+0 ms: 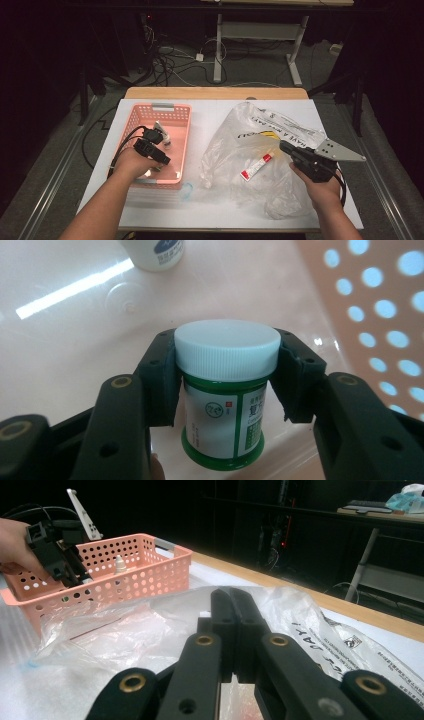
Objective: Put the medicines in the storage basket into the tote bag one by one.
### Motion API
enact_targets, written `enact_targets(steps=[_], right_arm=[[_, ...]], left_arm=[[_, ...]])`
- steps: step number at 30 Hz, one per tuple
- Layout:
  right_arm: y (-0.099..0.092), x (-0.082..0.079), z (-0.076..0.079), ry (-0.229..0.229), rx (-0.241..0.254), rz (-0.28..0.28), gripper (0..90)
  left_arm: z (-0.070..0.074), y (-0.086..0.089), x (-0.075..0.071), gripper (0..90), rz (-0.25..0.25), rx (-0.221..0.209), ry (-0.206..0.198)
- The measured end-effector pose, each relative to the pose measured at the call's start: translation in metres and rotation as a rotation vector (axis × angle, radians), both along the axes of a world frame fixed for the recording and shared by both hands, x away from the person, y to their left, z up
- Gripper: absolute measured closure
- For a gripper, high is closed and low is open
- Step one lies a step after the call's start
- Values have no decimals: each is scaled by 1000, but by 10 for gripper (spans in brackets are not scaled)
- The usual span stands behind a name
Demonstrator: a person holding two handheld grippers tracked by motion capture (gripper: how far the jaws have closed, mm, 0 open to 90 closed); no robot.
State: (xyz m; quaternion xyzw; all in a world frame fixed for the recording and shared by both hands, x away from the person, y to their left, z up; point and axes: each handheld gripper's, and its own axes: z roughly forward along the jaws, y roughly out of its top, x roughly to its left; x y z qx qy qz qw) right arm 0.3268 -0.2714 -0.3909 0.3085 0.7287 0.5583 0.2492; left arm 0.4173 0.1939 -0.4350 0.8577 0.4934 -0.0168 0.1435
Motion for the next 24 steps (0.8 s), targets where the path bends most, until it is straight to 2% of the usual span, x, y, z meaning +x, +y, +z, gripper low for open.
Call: enact_targets(steps=[3, 5, 9, 16, 19, 24], right_arm=[[0, -1, 0, 5, 3, 1, 900], [0, 0, 1, -5, 2, 2, 900], [-1, 0, 1, -7, 4, 1, 900], [0, -1, 2, -11, 2, 1, 900], [1, -1, 2, -10, 2, 0, 900], [2, -2, 2, -8, -7, 6, 900]], left_arm=[[4, 5, -3, 490, 5, -23, -40], [7, 7, -7, 489, 8, -38, -88], [12, 11, -15, 489, 10, -68, -139], [24, 16, -34, 489, 34, -151, -285], [28, 13, -45, 489, 46, -171, -375], [31, 11, -60, 489, 50, -216, -466]])
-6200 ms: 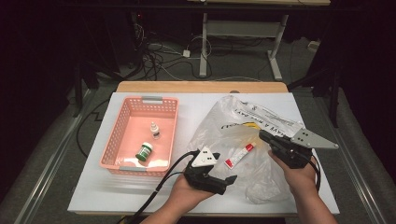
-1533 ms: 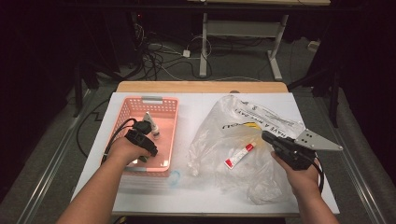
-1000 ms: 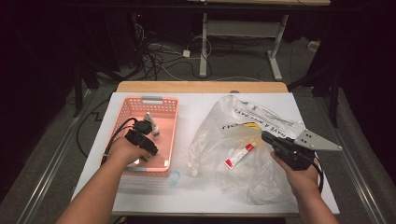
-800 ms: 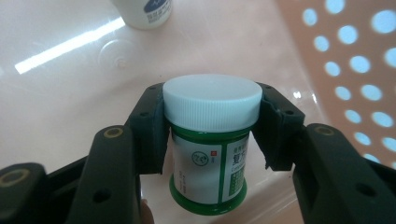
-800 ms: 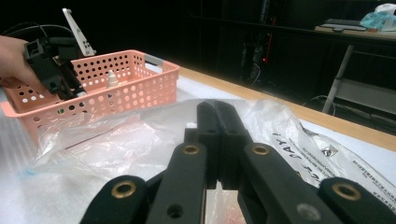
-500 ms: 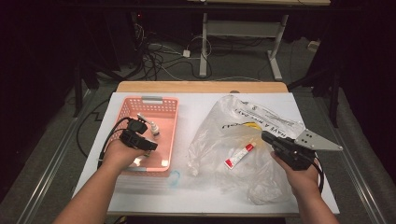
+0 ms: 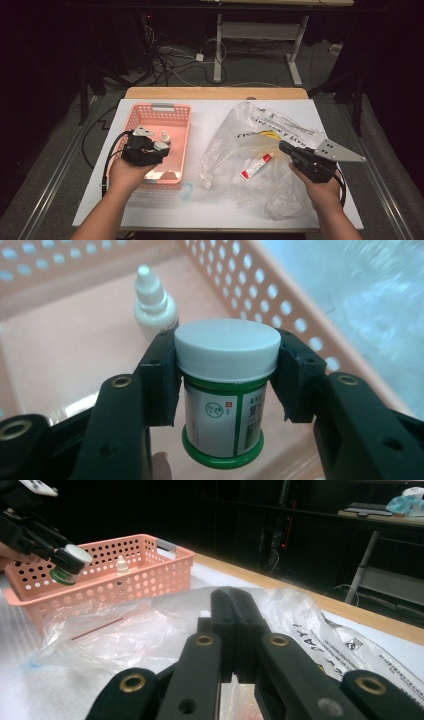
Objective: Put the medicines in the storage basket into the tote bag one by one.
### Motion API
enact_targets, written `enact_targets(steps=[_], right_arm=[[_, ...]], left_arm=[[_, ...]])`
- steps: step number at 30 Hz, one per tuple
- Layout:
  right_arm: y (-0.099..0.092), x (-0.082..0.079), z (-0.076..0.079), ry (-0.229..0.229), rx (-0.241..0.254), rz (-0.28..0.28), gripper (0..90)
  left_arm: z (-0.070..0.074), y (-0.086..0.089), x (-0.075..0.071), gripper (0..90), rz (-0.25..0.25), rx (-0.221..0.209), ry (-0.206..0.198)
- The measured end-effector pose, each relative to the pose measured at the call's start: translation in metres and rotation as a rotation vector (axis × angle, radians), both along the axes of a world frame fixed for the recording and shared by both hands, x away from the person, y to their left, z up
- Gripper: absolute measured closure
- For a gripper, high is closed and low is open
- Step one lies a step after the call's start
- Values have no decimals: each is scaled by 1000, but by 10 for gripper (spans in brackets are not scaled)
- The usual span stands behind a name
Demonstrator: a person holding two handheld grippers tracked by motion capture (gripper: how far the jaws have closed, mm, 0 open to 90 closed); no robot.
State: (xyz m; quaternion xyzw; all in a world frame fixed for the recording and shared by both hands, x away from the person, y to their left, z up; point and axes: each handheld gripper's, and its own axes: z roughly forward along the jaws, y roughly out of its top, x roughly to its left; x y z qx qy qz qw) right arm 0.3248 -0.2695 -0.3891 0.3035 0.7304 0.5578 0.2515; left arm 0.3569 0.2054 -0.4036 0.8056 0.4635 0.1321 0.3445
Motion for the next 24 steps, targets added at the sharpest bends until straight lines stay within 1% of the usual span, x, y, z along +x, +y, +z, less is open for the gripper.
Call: enact_targets(steps=[2, 3, 5, 7, 10, 13, 16, 17, 20, 22, 24], right_arm=[[0, 0, 0, -2, 1, 1, 900], [0, 0, 0, -2, 0, 0, 900], [0, -1, 0, 0, 0, 0, 900], [0, -1, 0, 1, 2, -1, 900], [0, -1, 0, 0, 3, -1, 900], [0, -1, 0, 0, 0, -1, 900], [-1, -2, 0, -10, -6, 1, 900], [0, -3, 0, -2, -5, -1, 900], [0, -3, 0, -2, -6, 3, 900], [1, -3, -1, 0, -8, 5, 900], [2, -3, -1, 1, -12, 10, 900]], left_arm=[[0, 0, -5, 489, 3, -17, -18], [0, -1, -7, 489, 3, -18, -34], [-1, -2, -11, 489, 0, -22, -52], [-1, -2, -16, 489, 3, -52, -69], [-1, -4, -24, 490, 9, -75, -103], [-3, -9, -30, 489, 5, -45, -133], [-7, -10, -34, 489, 4, -62, -145], [-8, -11, -35, 490, 1, -61, -147], [-12, -13, -36, 489, -13, -46, -152], [-14, -13, -35, 489, -17, -46, -152], [-16, -11, -35, 489, -13, -58, -151]])
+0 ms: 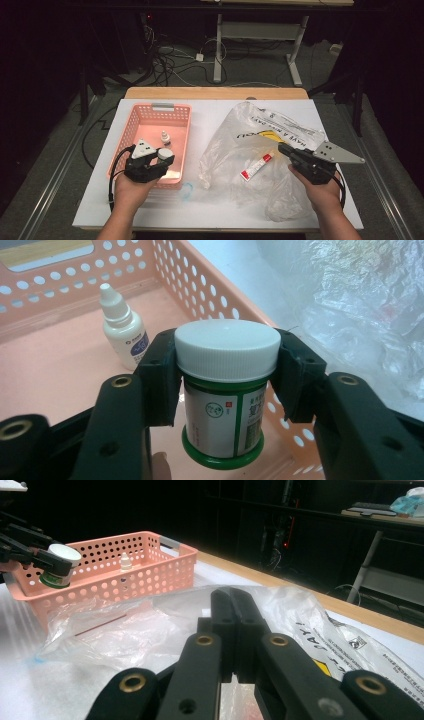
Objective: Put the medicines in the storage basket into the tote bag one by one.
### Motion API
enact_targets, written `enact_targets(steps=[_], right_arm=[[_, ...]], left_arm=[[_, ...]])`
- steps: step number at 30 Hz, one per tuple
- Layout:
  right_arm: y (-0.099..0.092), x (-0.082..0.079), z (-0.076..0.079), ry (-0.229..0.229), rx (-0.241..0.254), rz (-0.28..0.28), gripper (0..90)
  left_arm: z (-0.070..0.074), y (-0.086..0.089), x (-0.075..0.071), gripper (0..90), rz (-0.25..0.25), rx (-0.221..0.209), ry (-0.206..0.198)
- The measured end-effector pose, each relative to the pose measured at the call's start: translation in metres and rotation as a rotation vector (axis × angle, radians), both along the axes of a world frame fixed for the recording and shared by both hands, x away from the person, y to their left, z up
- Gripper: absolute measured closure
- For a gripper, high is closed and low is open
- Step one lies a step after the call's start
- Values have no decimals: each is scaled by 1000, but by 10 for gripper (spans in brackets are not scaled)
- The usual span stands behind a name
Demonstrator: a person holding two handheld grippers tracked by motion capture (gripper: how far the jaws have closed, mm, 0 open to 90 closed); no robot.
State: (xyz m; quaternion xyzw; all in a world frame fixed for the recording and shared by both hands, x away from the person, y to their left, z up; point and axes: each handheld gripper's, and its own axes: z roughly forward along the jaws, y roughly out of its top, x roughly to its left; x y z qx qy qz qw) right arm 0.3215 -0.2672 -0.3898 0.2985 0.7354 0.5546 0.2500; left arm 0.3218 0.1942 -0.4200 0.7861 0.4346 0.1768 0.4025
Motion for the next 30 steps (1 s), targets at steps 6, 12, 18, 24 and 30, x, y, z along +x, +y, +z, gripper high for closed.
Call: enact_targets(steps=[6, 12, 18, 24, 30], right_arm=[[-2, 0, 1, -6, 5, -1, 900], [-4, -2, 2, -5, 9, -5, 900], [-4, -1, 3, -13, 10, -3, 900], [-2, 0, 2, -10, 4, 6, 900], [0, -1, 3, -12, 7, 10, 900]], left_arm=[[0, 4, -2, 490, 4, -34, -7], [4, 3, -8, 490, 1, -57, -25], [11, 2, -12, 490, 0, -89, -50], [19, -8, -19, 490, -31, -105, -74], [23, -15, -23, 490, -56, -119, -80]])
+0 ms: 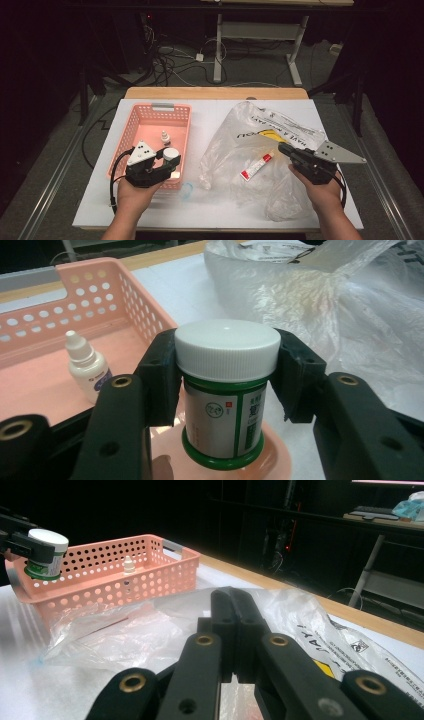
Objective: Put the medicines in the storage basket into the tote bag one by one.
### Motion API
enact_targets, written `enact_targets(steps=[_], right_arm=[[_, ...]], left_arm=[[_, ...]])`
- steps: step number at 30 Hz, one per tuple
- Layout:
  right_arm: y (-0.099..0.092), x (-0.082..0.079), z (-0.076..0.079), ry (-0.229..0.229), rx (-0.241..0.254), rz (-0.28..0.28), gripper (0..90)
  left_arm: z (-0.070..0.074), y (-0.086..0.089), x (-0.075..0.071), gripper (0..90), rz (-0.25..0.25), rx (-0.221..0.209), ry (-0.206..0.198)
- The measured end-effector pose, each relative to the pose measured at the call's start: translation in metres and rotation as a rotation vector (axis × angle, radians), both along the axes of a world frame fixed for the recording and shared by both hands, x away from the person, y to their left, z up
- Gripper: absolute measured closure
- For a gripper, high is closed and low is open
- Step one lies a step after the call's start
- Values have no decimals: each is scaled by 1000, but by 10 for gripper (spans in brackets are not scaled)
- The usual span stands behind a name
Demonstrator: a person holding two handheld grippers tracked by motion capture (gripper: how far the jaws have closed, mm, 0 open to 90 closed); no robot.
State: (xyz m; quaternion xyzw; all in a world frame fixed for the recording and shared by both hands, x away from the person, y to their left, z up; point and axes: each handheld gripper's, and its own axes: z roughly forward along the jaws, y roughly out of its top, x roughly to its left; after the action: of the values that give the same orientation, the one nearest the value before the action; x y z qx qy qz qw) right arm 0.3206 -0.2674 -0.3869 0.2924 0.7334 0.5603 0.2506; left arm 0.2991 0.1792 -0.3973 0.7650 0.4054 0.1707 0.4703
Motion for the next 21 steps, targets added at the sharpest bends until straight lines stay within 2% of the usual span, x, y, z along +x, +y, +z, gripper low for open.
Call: enact_targets(steps=[12, 21], right_arm=[[2, 0, 0, 1, -4, 6, 900], [4, -1, 0, -1, -9, 8, 900]], left_arm=[[6, -15, -6, 490, -53, -33, -27], [5, -43, -9, 490, -128, -32, -20]])
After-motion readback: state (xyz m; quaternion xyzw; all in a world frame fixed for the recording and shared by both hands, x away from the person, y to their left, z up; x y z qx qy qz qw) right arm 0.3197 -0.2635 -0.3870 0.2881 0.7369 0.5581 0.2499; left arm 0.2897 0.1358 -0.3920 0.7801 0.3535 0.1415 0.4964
